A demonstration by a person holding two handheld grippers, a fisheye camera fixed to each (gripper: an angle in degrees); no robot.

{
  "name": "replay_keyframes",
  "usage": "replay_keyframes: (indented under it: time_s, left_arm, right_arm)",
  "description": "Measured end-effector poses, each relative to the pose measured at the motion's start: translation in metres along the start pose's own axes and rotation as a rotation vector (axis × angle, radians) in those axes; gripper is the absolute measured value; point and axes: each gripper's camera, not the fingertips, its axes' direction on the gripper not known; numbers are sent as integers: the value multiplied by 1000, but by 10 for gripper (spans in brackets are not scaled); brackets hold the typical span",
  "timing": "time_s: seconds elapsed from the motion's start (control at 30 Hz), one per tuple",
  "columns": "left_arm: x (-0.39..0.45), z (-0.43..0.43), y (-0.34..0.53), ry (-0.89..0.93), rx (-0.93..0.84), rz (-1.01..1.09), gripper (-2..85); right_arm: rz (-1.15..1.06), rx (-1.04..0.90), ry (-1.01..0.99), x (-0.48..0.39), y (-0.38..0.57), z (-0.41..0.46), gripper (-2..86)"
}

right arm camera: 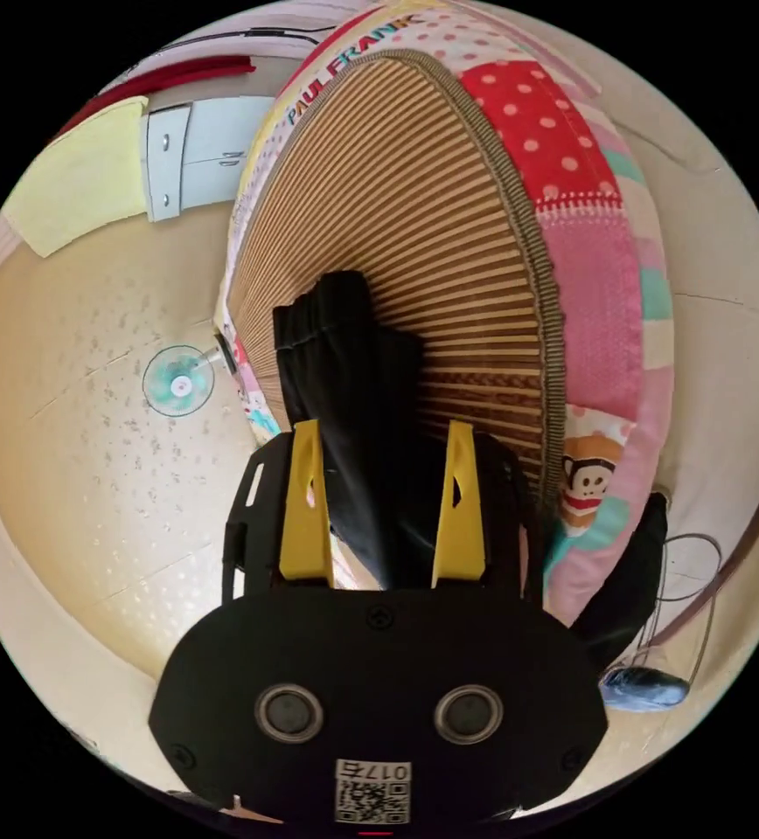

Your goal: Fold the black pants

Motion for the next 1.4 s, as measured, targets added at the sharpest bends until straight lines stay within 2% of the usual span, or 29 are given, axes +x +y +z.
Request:
replay_keyframes:
  time_s: [0.13,0.23,0.3,0.33,0.4,0.47,0.53,0.57,0.63,0.67,0.73,0.8,0.9,1.0,1.07,1.23,1.4]
  left_arm:
    - [-11,6,2,12,-31,8,-10]
    - [8,18,1,98,-68,114,-9]
    - [34,29,2,149,-101,209,-7]
    - [54,39,4,204,-132,275,-6]
    - [91,54,9,328,-191,378,1]
    - [153,70,22,522,-276,551,48]
    - [200,76,35,590,-340,651,124]
    - [227,73,44,613,-358,720,186]
    - [251,58,57,599,-304,794,195]
    - [252,49,61,491,-255,756,185]
    - [240,32,69,408,-193,735,171]
    - [218,23,73,453,-214,732,159]
    - [169,10,73,603,-267,618,137]
    - [134,-7,70,772,-321,554,124]
    - [120,-33,69,913,-330,588,113]
    - [115,-100,65,1066,-272,709,101]
    - [115,-138,55,1158,-274,750,88]
  right_arm:
    - [31,2,-37,12,-11,14,91]
    - [-343,-96,-135,-35,5,29,53]
    - [-663,-297,-215,-82,53,47,44]
    - [-739,-348,-230,-93,70,50,43]
    - [-1015,-566,-327,-122,152,57,39]
    - [-1138,-731,-423,-125,210,59,38]
    - [-1206,-878,-497,-117,263,60,38]
    - [-1247,-971,-516,-106,296,61,38]
    - [-1348,-1094,-500,-85,345,58,38]
    - [-1417,-1151,-474,-66,375,54,38]
    - [-1389,-1113,-431,-37,391,48,38]
    - [-1430,-1148,-418,1,401,40,37]
    - [-1607,-1131,-345,43,426,15,36]
    - [-1692,-1150,-326,78,448,-3,35]
    - [-1734,-1164,-361,96,459,-16,34]
    - [-1726,-1218,-460,134,482,-37,37]
    - [-1674,-1059,-542,180,478,-66,53]
